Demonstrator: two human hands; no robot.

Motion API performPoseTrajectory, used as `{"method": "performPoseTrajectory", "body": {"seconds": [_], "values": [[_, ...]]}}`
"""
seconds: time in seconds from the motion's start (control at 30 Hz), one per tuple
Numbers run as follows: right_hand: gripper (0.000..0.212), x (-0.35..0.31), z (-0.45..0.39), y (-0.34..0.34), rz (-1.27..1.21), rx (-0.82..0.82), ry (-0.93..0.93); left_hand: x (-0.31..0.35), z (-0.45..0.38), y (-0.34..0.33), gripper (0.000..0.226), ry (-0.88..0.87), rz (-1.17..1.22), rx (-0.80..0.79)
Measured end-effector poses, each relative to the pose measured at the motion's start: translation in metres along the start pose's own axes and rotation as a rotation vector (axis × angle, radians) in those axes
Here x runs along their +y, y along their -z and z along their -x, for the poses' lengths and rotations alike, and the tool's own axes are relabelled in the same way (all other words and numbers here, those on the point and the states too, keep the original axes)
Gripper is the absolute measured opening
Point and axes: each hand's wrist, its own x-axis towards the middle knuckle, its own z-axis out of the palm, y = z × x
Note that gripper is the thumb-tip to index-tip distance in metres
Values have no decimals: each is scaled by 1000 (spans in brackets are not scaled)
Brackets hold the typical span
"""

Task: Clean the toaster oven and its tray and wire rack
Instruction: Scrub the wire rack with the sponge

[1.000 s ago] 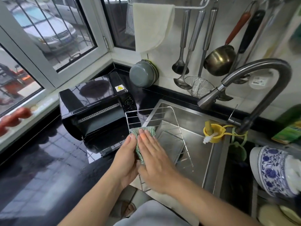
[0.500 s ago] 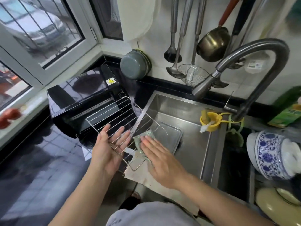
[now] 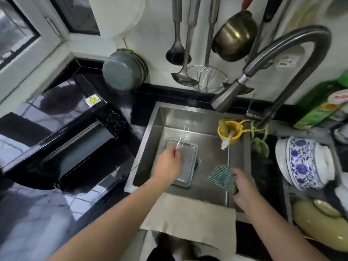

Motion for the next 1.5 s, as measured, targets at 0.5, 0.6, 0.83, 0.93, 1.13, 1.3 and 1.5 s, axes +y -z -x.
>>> {"method": "performPoseTrajectory", "body": {"seconds": [0.5, 0.6, 0.83, 0.93, 1.13, 1.3, 1.5], "values": [[20, 20, -40, 2, 170, 153, -23, -86, -99, -127, 51, -114, -966, -461], [20, 27, -48, 1, 219, 137, -23, -97, -102, -162, 46, -27, -854, -460], [16, 29, -57, 14, 220, 119, -12, -128, -102, -195, 49, 180, -696, -512], [15, 29, -58, 13, 189, 123, -19, -122, -95, -178, 49, 138, -691, -511], [23, 18, -30, -8, 90, -28, -92, -79, -38, -94, 21, 480, -13, -503], [41, 12, 16, -35, 56, -456, -126, -50, 25, -14, 35, 631, 707, -278], [44, 10, 57, -59, 307, -730, -43, -22, 68, 31, 14, 503, 839, -60]]}}
